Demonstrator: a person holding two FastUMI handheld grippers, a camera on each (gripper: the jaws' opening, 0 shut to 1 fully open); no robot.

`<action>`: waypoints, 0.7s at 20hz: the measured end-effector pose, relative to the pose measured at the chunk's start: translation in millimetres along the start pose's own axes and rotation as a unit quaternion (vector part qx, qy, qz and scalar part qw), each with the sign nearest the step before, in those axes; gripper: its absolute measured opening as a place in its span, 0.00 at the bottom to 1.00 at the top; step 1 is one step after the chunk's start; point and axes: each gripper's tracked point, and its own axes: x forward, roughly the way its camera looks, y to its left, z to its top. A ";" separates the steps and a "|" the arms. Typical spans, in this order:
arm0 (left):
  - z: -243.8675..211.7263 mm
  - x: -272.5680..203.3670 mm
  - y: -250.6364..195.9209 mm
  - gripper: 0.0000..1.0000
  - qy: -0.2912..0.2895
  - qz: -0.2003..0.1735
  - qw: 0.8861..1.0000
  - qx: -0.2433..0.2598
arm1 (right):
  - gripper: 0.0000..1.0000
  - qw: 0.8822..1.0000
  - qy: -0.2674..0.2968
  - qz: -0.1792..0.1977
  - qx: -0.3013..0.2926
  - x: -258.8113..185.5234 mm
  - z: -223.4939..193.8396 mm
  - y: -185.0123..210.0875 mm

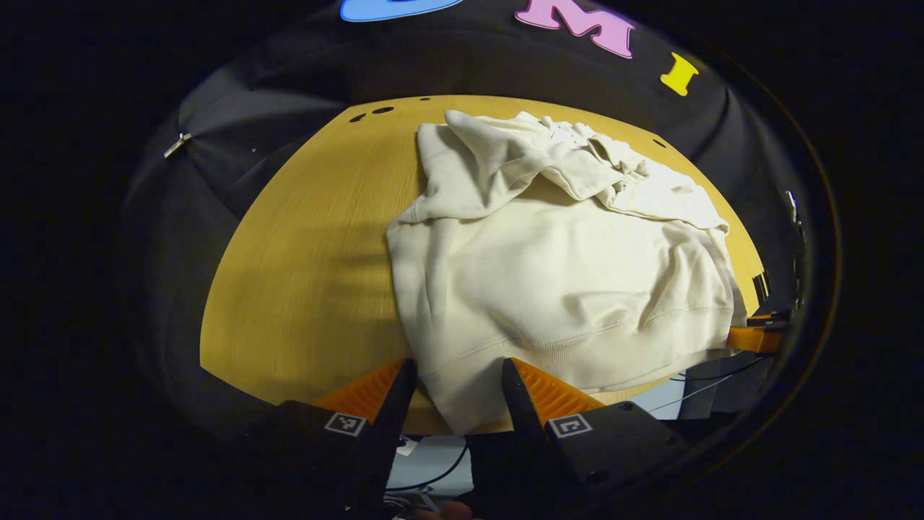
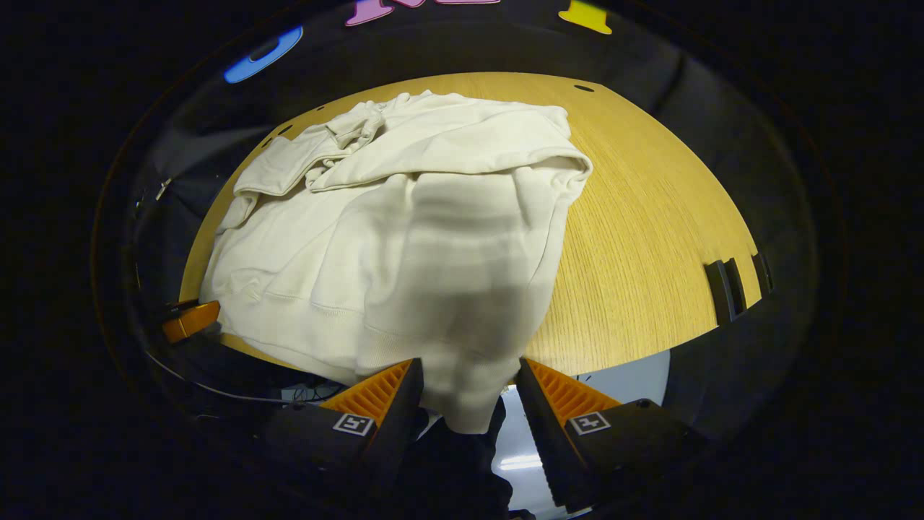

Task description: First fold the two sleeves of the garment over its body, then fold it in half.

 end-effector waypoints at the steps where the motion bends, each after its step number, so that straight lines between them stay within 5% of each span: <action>1: 1.0 1.4 -0.7 0.78 0.000 -0.001 1.000 0.005 | 0.82 1.000 0.001 -0.004 0.002 0.3 0.1 1.6; 2: 0.1 1.5 -2.0 0.83 0.007 0.000 1.000 0.008 | 0.74 1.000 0.004 -0.007 0.009 0.2 0.2 2.3; 3: -0.3 2.3 -3.5 0.79 0.012 -0.002 1.000 0.010 | 0.84 1.000 0.007 -0.009 0.012 1.3 1.0 3.8; 5: 2.7 2.9 -7.6 0.79 0.014 -0.013 1.000 0.013 | 0.83 1.000 0.004 0.001 0.007 3.2 2.2 10.4; 6: 4.8 4.2 -11.7 0.74 0.011 -0.020 0.999 0.022 | 0.73 1.000 0.000 0.010 0.000 2.8 4.6 17.6; 9: 11.2 6.3 -18.2 0.17 -0.004 -0.026 0.999 0.030 | 0.29 0.999 -0.009 0.026 -0.021 4.7 9.1 32.1; 11: 13.4 4.2 -18.2 0.09 -0.004 -0.028 0.999 0.022 | 0.14 0.999 -0.004 0.030 -0.029 3.1 8.0 34.0; 14: 19.6 -5.4 -15.9 0.07 -0.003 -0.040 0.999 -0.002 | 0.14 0.998 -0.014 0.054 -0.010 -11.7 17.6 33.7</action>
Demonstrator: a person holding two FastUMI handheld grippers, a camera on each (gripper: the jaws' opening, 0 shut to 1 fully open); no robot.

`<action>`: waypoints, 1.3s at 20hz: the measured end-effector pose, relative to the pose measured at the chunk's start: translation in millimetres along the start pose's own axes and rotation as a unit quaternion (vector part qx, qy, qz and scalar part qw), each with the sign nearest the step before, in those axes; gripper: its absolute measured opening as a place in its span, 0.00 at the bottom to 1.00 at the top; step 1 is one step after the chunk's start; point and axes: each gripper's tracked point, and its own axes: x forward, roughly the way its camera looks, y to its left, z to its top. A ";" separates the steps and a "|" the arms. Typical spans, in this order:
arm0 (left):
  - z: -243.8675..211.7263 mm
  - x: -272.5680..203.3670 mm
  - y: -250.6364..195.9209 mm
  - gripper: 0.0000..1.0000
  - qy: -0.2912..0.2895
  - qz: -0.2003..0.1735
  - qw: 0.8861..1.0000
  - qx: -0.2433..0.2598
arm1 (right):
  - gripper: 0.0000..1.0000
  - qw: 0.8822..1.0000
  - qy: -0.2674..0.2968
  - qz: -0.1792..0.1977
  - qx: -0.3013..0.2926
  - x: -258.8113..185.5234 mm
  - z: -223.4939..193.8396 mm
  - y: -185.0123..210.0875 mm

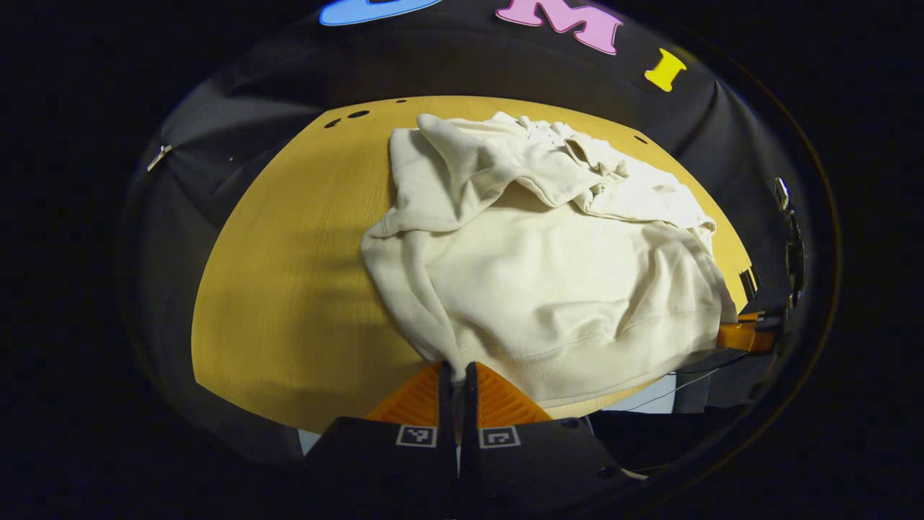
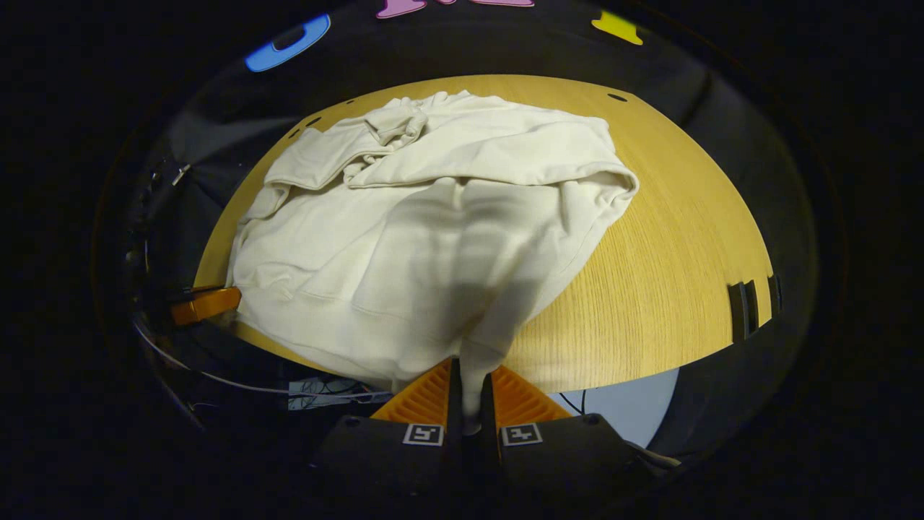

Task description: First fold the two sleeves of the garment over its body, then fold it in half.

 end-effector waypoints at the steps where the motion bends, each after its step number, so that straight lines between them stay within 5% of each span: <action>1: 4.0 -4.1 -0.4 0.07 -0.002 -0.005 1.000 -0.005 | 0.14 1.000 -0.008 0.003 0.005 -5.7 4.9 -1.5; 7: 64.8 -38.7 -10.7 0.06 -0.053 -0.029 0.997 -0.040 | 0.14 0.994 -0.072 0.026 0.072 -36.8 55.3 -3.6; 13: 151.9 -56.2 -25.6 0.06 -0.115 -0.055 0.989 -0.074 | 0.14 0.974 -0.147 0.057 0.161 -59.5 143.8 -12.0; 26: 290.6 -14.4 -23.9 0.06 -0.187 -0.048 0.975 -0.110 | 0.14 0.959 -0.218 0.044 0.175 -28.9 283.6 -40.7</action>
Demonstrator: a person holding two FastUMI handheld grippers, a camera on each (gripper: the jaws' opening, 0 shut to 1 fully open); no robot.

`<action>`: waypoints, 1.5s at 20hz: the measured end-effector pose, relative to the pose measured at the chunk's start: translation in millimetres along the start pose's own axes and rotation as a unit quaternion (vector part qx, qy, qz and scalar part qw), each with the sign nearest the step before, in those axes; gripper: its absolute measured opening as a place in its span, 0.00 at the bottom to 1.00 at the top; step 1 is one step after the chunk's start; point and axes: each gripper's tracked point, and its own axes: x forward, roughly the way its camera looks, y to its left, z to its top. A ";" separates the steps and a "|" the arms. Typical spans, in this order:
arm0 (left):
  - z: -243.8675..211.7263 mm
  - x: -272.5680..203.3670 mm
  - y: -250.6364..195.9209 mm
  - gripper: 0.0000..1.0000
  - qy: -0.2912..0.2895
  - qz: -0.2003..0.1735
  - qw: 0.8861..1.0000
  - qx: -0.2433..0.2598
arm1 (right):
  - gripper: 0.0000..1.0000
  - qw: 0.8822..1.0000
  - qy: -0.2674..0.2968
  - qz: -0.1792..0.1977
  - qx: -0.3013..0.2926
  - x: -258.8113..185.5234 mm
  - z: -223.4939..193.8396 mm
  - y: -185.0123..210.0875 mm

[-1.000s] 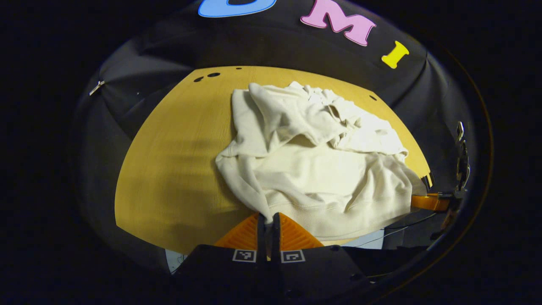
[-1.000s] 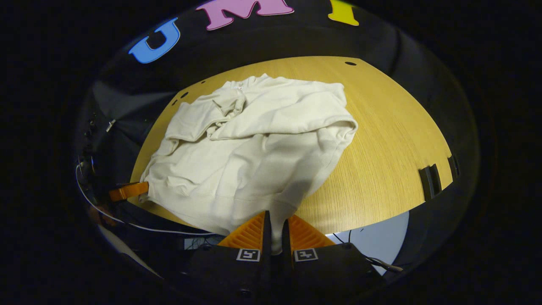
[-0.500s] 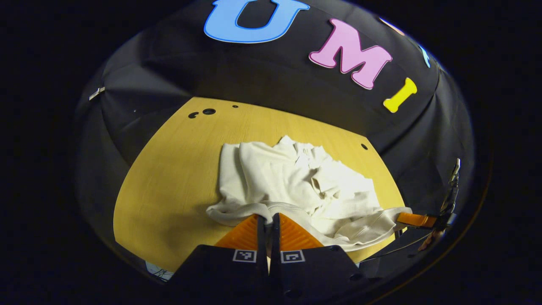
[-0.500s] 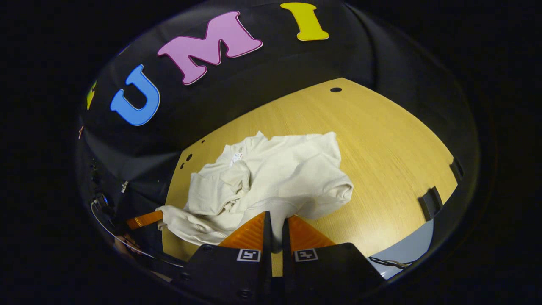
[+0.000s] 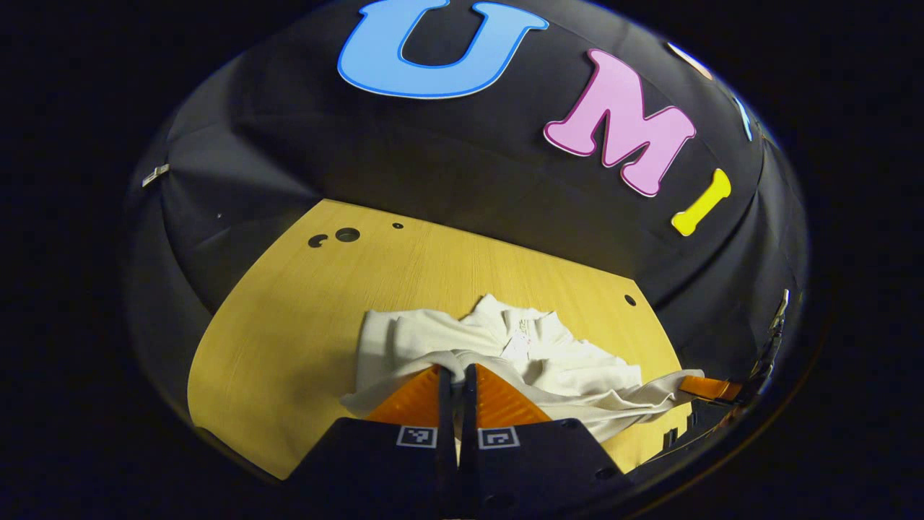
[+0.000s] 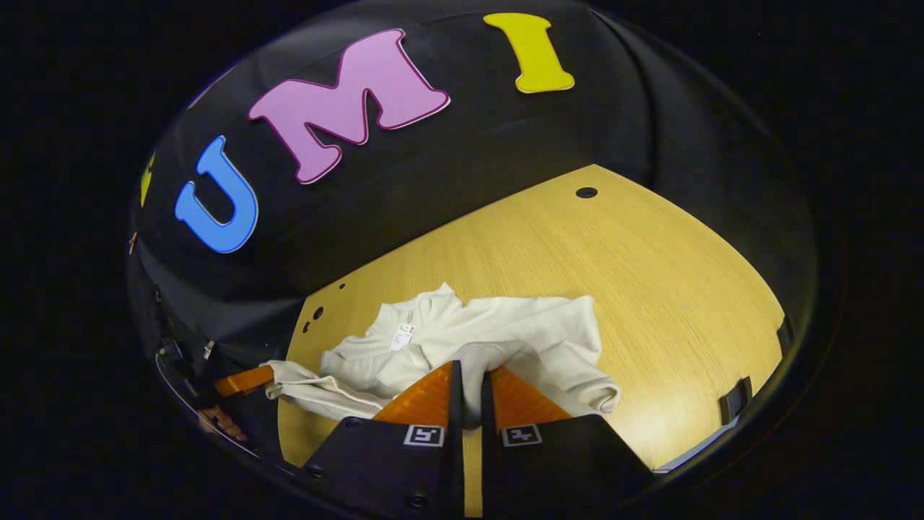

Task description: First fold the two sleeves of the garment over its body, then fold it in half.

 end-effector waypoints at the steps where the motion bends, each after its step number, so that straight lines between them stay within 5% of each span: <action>1: 1.7 8.4 0.8 0.06 0.000 0.005 1.000 0.000 | 0.14 1.000 -0.002 -0.003 0.003 8.1 5.1 -3.5; 12: 7.4 97.4 24.2 0.06 0.015 0.064 0.998 -0.016 | 0.14 1.000 0.014 -0.019 0.001 99.6 15.7 -19.4; 22: -24.4 153.1 48.7 0.06 0.061 0.116 0.991 -0.011 | 0.14 0.997 0.066 -0.042 0.006 178.3 -15.0 -37.3; 30: -37.7 171.1 53.7 0.08 0.057 0.116 0.991 0.024 | 0.17 0.997 0.069 -0.041 -0.021 199.8 -30.0 -40.7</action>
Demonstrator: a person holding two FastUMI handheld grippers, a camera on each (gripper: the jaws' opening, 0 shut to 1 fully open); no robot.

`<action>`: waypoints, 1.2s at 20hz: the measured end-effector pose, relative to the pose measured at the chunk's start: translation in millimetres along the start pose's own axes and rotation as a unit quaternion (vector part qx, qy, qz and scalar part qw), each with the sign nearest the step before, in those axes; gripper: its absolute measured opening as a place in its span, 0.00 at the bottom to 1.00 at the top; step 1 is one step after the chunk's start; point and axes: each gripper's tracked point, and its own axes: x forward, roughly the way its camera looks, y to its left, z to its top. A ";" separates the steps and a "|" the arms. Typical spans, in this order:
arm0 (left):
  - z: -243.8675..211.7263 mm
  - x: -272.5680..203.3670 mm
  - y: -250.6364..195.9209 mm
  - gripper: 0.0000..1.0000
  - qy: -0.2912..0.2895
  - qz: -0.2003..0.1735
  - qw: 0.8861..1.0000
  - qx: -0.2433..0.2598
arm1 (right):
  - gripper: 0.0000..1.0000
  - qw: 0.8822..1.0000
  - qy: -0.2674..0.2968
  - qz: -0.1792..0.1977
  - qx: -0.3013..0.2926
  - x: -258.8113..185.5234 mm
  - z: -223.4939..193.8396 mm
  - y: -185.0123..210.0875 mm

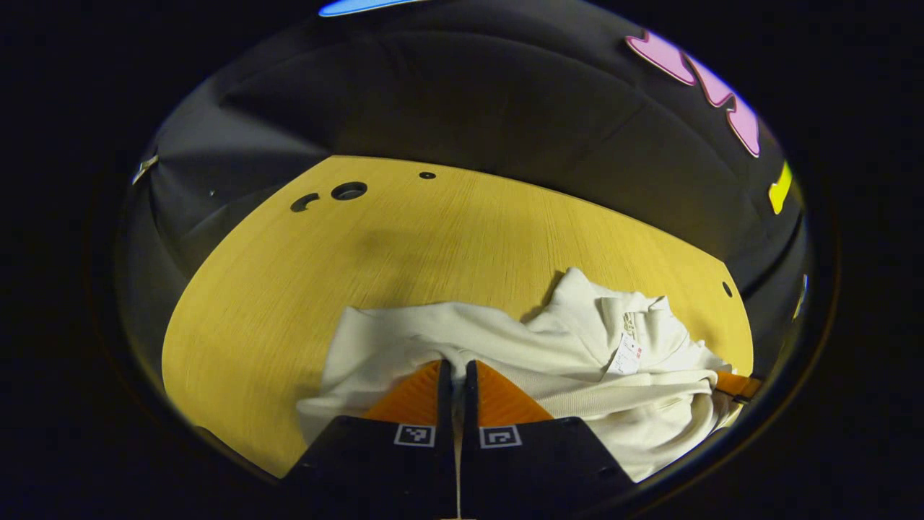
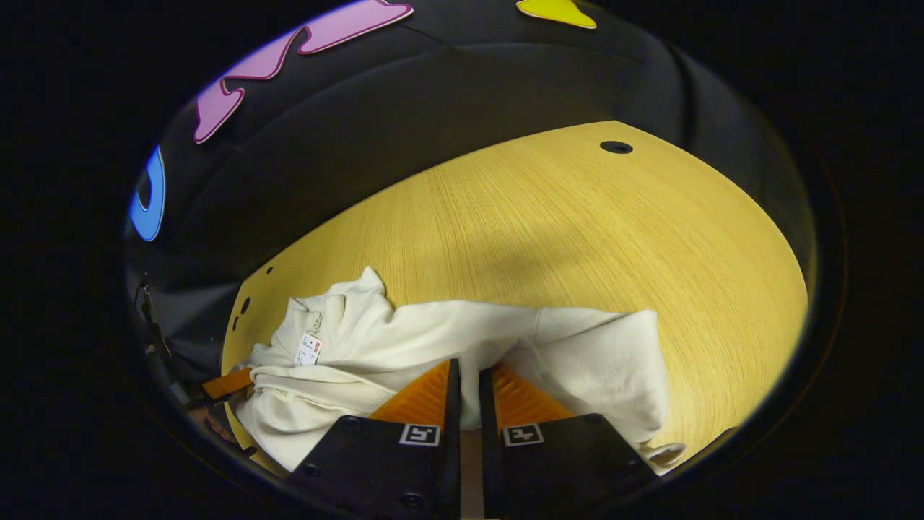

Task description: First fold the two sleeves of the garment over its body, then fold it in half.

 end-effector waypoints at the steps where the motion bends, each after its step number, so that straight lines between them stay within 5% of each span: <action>1: -0.7 -0.4 -0.1 0.10 -0.009 0.004 1.000 0.010 | 0.17 1.000 -0.002 0.003 0.002 -0.7 -1.4 0.9; 6: -0.9 0.6 -0.3 0.19 -0.025 0.023 0.999 0.040 | 0.39 1.000 -0.010 0.011 -0.002 -1.6 -1.4 6.6; 8: -1.3 0.1 -1.8 0.26 -0.023 0.025 0.998 0.046 | 0.37 1.000 -0.010 0.011 0.003 -3.4 -1.1 11.1; 9: -1.5 -0.3 -1.3 0.29 -0.023 0.025 0.998 0.048 | 0.49 1.000 -0.012 0.011 0.005 -5.2 0.0 12.2; 10: -0.9 -1.8 -0.7 0.30 -0.022 0.026 0.998 0.051 | 0.46 1.000 -0.018 0.007 0.004 -7.9 3.4 12.4; 11: 0.5 -4.3 -1.0 0.33 -0.023 0.024 0.998 0.053 | 0.58 1.000 -0.029 0.004 0.000 -12.6 7.7 11.6; 12: 3.1 -7.0 -5.1 0.35 -0.029 0.014 0.998 0.051 | 0.59 0.999 -0.039 0.005 -0.004 -17.7 12.5 13.7; 14: 11.2 -16.5 -16.2 0.63 -0.047 -0.008 0.998 0.042 | 0.59 0.999 -0.049 0.009 -0.007 -30.1 16.4 18.3; 15: 12.8 -21.1 -17.4 0.75 -0.052 -0.013 0.998 0.042 | 0.51 0.998 -0.054 0.005 -0.010 -37.4 18.1 16.2; 16: 14.6 -28.1 -16.7 0.78 -0.054 -0.014 0.997 0.045 | 0.68 0.998 -0.060 0.002 -0.013 -43.4 20.9 14.4; 17: 18.0 -33.9 -15.5 0.84 -0.060 -0.015 0.997 0.047 | 0.70 0.998 -0.064 -0.001 -0.017 -50.0 22.0 13.2; 24: 23.8 -81.8 -4.2 0.91 -0.080 -0.019 0.995 0.057 | 0.87 0.996 -0.083 0.004 -0.043 -99.1 18.6 20.0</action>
